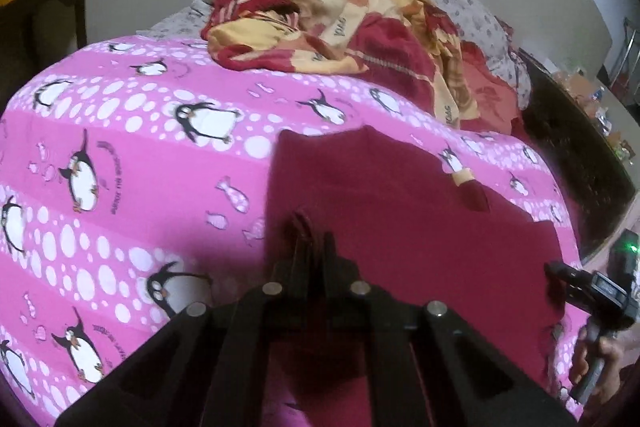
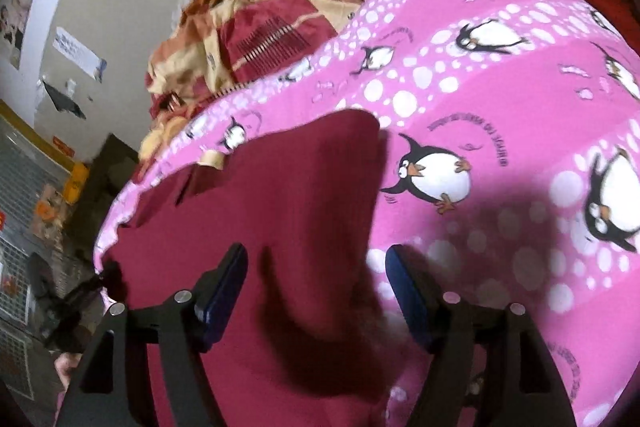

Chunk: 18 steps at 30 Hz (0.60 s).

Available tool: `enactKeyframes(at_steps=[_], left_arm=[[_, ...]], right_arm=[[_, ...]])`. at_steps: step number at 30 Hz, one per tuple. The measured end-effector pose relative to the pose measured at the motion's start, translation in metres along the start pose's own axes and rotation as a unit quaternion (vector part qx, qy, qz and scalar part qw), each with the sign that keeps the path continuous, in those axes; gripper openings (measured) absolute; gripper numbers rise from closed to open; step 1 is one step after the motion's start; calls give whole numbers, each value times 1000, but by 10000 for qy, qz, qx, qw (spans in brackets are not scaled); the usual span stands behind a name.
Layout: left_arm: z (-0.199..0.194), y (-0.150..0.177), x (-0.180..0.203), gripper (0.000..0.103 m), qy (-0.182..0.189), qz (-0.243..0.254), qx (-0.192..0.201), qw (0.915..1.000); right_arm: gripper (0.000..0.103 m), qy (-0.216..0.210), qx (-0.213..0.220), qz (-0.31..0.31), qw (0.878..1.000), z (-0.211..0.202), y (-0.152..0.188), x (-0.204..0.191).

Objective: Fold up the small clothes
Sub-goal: 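Fold the held hem up toward the collar with the left tool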

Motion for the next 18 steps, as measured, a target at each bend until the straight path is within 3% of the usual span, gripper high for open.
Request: enactKeyframes(at_steps=[1,2,3,4,5,7,8,10,13,15,16,17,18], left_arm=[[1,1,3,5,19,33,-36,10000],[2,2,5,6,-21,82,-78,9999],[3,2,7,8,-43,129,-107,9999],[4,3,8,19,-42,160,-134,9998],[3,4,9,43,-23,172,-146,9997],[1,7,9,75,-8,143,-131,9998],[-2,8,8,76,-19,115,-52,9999],[-8,15,4,76,-54,76,-27,10000],[-16,33,-1,76,103,-15,-250,9996],[-28,45,-5,76,180,-25,-270,9995],[-36,53,-8,76,177,9,-289,9994],[-45,63,-11,76,148,58,-316,9994],[-50,70,-12,76,133,97,-338,9993]], right_arm=[[57,-80,-34,-24,10000,2,0,-3],[20,-21,-12,-153,9999,3,0,-5],[19,183,138,-358,9991,-1,-2,-8],[15,260,272,-559,9977,-7,-4,-13],[14,389,450,-828,9948,-15,-6,-19],[13,749,715,-957,9900,-20,-16,-14],[13,895,696,-802,9903,-17,-20,-3],[13,864,448,-370,9946,-5,-21,16],[16,497,499,-303,9971,-13,-19,15],[34,360,413,-86,9985,-27,-13,17],[58,239,334,25,9992,-35,-7,18],[69,58,260,89,9996,-46,1,17],[69,-63,187,78,9998,-57,12,17]])
Point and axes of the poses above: each gripper's, at about its wrist camera, not at the fingertips, and z roughly the way its jaws point, x to its right, y to its underside, the point moved 10 cm from there along z, roughly the way its jaws point, and after that the axes turned 11 degrees about z, right-handed, at the moved point
